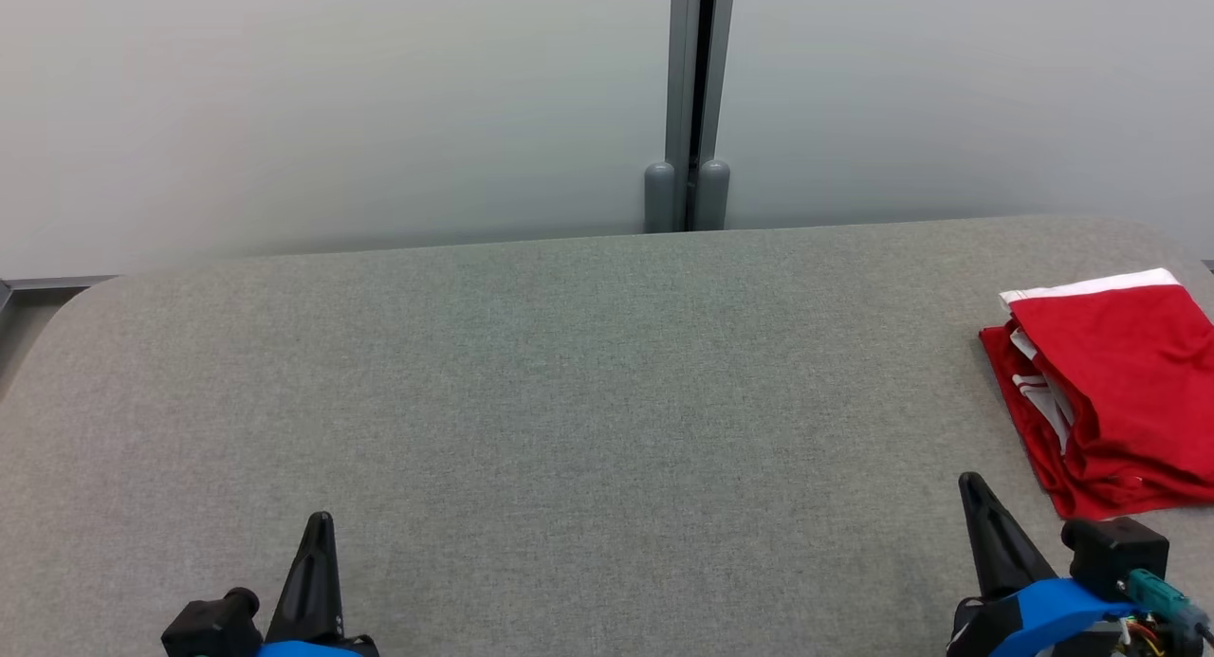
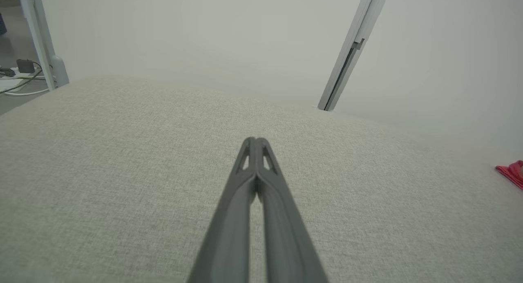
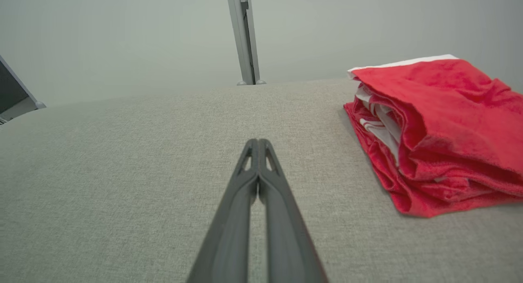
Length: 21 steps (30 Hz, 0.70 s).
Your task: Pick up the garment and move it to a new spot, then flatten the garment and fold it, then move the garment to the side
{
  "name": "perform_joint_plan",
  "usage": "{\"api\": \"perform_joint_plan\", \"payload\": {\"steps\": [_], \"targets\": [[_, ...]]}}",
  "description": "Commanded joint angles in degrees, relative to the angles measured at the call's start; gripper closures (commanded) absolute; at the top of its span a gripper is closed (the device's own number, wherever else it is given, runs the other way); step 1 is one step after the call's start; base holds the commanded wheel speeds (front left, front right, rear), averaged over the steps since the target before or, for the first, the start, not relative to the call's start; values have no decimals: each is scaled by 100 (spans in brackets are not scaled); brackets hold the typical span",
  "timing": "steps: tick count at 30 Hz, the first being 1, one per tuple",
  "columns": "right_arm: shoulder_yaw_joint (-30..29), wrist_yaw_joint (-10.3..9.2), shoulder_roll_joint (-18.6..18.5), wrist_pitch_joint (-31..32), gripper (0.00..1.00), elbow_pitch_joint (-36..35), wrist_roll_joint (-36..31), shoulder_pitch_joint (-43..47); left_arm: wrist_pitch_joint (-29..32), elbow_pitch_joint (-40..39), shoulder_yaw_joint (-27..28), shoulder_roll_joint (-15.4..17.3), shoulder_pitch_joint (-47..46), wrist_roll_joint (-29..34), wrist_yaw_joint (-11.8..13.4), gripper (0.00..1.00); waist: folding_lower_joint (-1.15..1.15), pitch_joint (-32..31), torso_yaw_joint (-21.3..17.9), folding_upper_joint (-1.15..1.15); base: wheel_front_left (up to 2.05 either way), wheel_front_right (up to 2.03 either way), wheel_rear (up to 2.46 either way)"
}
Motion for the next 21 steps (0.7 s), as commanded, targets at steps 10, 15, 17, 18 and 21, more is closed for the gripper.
{"api": "perform_joint_plan", "payload": {"steps": [10,15,17,18,21], "targets": [[-93,0,19,175,100,-68,1264,-134,316,-153,138,19,-204,-1161,-7,100,0,6,8,0,0,0,0],[-105,0,29,223,100,-78,1672,-154,414,-189,168,14,-240,-1541,-10,100,0,8,11,0,0,0,0],[-113,0,34,250,100,-80,1867,-165,463,-205,182,12,-256,-1724,-11,100,0,9,12,0,0,0,0],[-117,0,37,261,100,-80,1964,-172,486,-212,190,11,-265,-1814,-12,100,0,10,13,0,0,0,0],[-130,0,44,300,100,-81,2245,-192,557,-232,214,8,-293,-2078,-13,100,0,12,15,0,0,0,0]]}}
